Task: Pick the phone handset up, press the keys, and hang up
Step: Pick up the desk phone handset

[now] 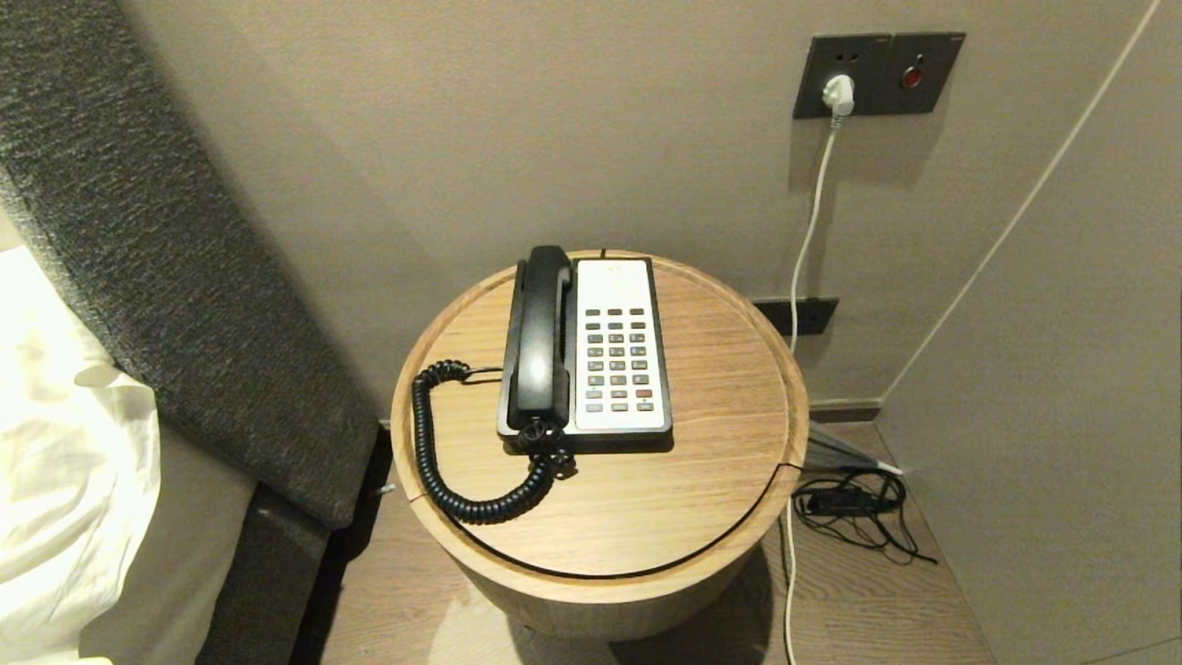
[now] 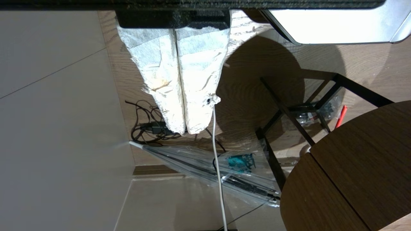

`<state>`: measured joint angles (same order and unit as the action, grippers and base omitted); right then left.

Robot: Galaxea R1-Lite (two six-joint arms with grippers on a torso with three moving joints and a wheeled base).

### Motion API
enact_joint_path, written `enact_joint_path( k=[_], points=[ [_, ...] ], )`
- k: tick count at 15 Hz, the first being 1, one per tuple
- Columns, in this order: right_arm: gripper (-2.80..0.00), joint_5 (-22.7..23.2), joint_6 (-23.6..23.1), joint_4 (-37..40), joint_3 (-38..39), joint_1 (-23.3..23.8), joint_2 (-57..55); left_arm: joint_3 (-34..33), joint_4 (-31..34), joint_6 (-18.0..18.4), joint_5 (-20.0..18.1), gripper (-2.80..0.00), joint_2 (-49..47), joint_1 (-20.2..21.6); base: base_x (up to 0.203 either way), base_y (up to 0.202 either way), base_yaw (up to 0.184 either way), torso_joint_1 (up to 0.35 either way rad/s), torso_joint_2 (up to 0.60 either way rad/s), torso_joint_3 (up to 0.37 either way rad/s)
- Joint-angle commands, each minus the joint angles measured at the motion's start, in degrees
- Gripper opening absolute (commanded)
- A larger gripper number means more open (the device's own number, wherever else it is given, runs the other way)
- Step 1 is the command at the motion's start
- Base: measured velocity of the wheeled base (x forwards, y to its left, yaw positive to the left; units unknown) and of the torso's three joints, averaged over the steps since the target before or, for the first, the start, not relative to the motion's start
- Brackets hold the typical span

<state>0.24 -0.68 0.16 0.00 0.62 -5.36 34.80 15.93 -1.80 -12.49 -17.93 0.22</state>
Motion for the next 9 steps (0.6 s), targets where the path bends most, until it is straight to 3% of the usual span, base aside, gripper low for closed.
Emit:
enact_joint_path(
  k=[1,3,5,7,9],
  points=[
    [-2.80,0.02,0.04,0.02,0.00,-0.01,0.00,13.41,6.15,-0.51,-5.94,-2.80,-19.53,-0.05,0.000,0.000,0.000,0.000,0.00,0.000],
    [-2.80,0.02,-0.02,0.02,0.00,-0.01,0.00,23.66,10.45,-0.86,-11.46,-2.80,-34.58,-1.45,0.000,0.000,0.000,0.000,0.00,0.000],
    [-2.80,0.02,-0.02,0.02,0.00,-0.07,0.00,33.09,13.04,-1.12,-13.96,-2.80,-47.18,-4.22,0.000,0.000,0.000,0.000,0.00,0.000],
    [-2.80,0.02,-0.02,0.02,0.00,-0.01,0.00,42.25,14.77,-1.90,-13.80,-2.80,-57.90,-9.59,0.000,0.000,0.000,0.000,0.00,0.000],
    [-2.80,0.02,-0.02,0.02,0.00,-0.01,0.00,49.58,15.51,-2.92,-9.73,-2.80,-65.96,-16.25,0.000,0.000,0.000,0.000,0.00,0.000]
  ],
)
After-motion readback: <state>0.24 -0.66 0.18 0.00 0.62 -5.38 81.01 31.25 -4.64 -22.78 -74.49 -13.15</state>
